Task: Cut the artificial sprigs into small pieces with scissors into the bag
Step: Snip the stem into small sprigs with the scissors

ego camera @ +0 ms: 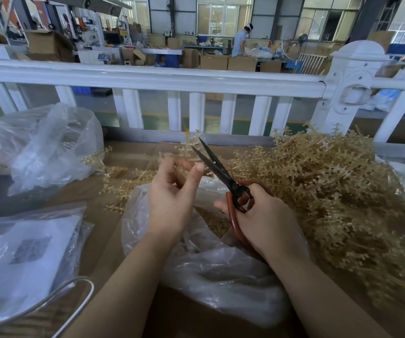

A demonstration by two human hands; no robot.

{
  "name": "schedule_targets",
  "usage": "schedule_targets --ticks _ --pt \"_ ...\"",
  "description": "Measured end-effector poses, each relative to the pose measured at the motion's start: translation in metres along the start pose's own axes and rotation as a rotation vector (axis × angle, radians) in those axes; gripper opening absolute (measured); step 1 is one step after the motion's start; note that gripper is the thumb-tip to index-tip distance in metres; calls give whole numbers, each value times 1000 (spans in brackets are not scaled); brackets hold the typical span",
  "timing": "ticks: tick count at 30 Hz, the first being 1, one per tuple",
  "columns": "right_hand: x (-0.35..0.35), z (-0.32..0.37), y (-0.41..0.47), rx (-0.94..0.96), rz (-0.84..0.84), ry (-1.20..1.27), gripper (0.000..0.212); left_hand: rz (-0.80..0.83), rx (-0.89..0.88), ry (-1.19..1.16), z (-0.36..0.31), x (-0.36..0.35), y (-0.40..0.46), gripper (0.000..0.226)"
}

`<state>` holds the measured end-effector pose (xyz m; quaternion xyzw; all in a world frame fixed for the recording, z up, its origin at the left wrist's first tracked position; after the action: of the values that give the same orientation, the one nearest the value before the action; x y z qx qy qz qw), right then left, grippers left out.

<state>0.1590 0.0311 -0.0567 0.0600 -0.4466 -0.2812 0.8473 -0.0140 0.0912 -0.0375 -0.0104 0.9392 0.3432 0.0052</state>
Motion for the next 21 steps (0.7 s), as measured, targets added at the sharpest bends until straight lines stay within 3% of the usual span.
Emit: schedule_targets --ticks 3,6,12,17,21 --pt "1 0 0 1 1 22 67 52 1 83 0 -3 -2 31" --pt "1 -1 0 13 1 38 68 -54 5 127 1 2 4 38" --pt "1 0 -1 -5 27 57 63 -116 84 -172 5 15 11 4" --pt "7 3 0 -131 98 326 55 -7 149 -371 3 0 8 13" --pt "9 11 2 -170 170 580 43 92 236 -394 3 -12 1 15"
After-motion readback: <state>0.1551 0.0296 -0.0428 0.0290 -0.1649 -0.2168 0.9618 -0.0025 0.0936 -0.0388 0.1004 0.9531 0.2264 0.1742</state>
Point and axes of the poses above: each hand's wrist, its own y-axis towards the middle knuckle, its own x-axis out of the back of the hand, z = x × y, the point moved 2 cm from there along y, towards the middle knuckle, and after that the axes turned 9 degrees about -x, right-handed, at the moved point
